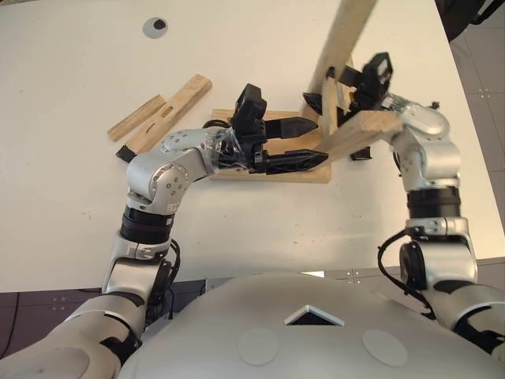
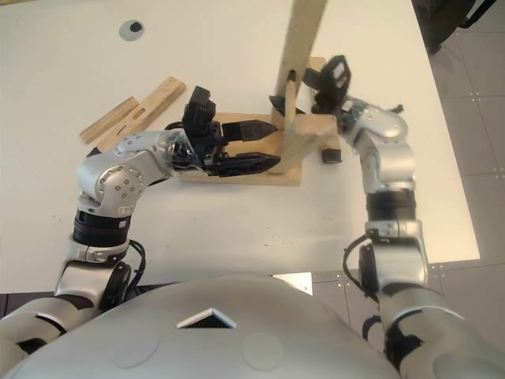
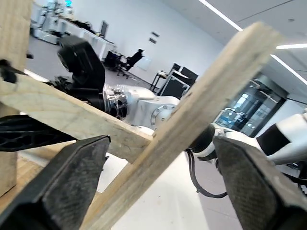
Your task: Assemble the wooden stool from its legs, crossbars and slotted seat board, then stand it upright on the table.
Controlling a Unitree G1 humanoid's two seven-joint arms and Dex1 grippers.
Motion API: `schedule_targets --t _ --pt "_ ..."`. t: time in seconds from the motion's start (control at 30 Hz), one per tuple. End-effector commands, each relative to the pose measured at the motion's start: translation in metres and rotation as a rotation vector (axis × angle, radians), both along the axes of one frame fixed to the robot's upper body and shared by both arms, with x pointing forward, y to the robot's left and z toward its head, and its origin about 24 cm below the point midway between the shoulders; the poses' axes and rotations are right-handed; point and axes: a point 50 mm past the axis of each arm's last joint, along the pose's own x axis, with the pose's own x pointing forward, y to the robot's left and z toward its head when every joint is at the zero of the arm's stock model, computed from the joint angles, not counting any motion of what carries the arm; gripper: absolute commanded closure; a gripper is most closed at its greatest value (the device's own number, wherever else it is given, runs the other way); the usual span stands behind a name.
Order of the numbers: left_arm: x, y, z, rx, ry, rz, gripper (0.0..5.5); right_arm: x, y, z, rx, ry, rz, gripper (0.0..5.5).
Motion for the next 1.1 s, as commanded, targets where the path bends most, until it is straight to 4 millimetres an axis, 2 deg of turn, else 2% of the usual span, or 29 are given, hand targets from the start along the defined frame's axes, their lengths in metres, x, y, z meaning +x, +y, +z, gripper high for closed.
schedule_targets --t 0.03,0.1,0.2,0.27,0.37,0.47,0.53,0.6,0.7,0.8,0.87,0.93,1.1 --pt "0.017 0.033 -0.004 0.099 -0.009 0.113 1.55 0.002 -0.01 0.011 -0.071 -0.063 0.053 1.34" --pt "0.026 0.052 -0.007 0.127 -0.005 0.172 1.55 0.0 -0.018 0.011 -0.103 -0.063 0.049 1.34" --pt "0.054 0.068 -0.014 0.148 0.038 0.341 1.55 -0.009 -0.038 0.001 -0.162 -0.034 0.008 1.34" --pt "0.075 0.07 -0.012 0.19 0.002 0.46 1.55 -0.022 -0.048 -0.001 -0.146 -0.006 0.007 1.34" --pt "0.11 0.07 -0.007 0.371 -0.152 0.62 1.55 -0.055 -0.054 -0.003 -0.161 0.014 0.038 1.34" --pt "0.125 0.074 -0.016 0.673 -0.374 0.639 1.55 -0.092 -0.045 -0.003 -0.131 0.057 0.11 1.34" --pt "0.126 0.076 -0.027 0.841 -0.513 0.595 1.55 -0.109 -0.032 -0.007 -0.116 0.069 0.12 1.34" --pt "0.122 0.075 -0.036 0.937 -0.636 0.502 1.55 -0.118 -0.017 -0.013 -0.145 0.036 0.102 1.34" --pt "0.12 0.066 -0.029 0.959 -0.867 0.4 1.55 -0.114 -0.005 -0.03 -0.329 -0.023 0.013 1.34" --pt "0.113 0.06 -0.028 0.963 -0.967 0.271 1.55 -0.109 0.006 -0.043 -0.427 -0.039 -0.021 1.34" --pt "0.104 0.05 -0.031 0.842 -0.846 0.232 1.55 -0.095 0.013 -0.049 -0.506 -0.072 -0.049 1.34" --pt "0.096 0.043 -0.035 0.762 -0.753 0.208 1.55 -0.072 0.02 -0.048 -0.529 -0.102 -0.124 1.34" --pt "0.083 0.039 -0.045 0.714 -0.616 0.178 1.55 -0.023 0.029 -0.048 -0.515 -0.108 -0.283 1.34"
